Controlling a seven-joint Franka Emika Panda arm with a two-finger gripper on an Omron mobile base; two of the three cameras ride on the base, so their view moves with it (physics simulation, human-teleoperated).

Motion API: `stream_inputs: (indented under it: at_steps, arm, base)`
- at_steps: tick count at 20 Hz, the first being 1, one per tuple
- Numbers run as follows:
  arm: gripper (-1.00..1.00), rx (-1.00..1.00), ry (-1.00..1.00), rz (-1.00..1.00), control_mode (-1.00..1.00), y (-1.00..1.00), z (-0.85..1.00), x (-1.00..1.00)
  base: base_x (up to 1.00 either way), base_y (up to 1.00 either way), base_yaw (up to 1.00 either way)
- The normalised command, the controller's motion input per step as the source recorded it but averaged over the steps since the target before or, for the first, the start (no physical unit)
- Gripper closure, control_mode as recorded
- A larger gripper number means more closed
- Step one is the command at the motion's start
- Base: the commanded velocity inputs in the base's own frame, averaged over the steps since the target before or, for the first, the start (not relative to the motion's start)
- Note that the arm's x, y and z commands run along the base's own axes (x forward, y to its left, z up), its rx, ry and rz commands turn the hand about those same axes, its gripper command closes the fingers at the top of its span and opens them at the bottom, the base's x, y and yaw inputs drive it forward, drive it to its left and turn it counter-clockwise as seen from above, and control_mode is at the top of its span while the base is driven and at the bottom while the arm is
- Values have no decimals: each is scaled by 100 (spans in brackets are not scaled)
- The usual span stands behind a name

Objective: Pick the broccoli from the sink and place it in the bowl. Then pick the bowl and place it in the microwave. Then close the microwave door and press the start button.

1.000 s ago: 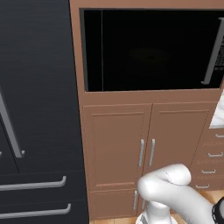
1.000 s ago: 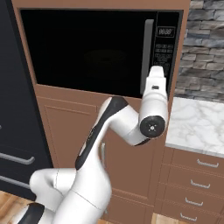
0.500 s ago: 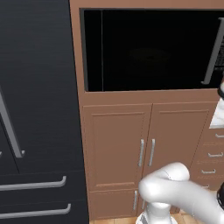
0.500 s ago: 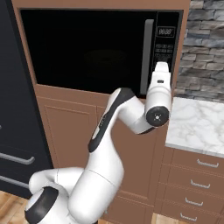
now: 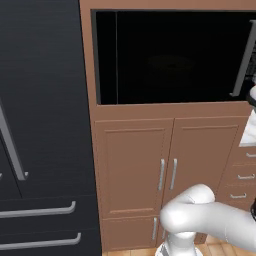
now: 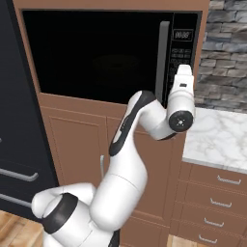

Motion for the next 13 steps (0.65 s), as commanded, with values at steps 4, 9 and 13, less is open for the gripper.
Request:
stream_inputs:
  at_steps: [4,9,13]
  arm:
    - [100,0,0,0,-100,-6,-16,33]
    - [100,0,0,0,-100,0,-3,20]
    - [100,3,0,0,-100,-2,0,0]
  base:
    - [0,0,0]
    - [0,0,0]
    - [0,0,0]
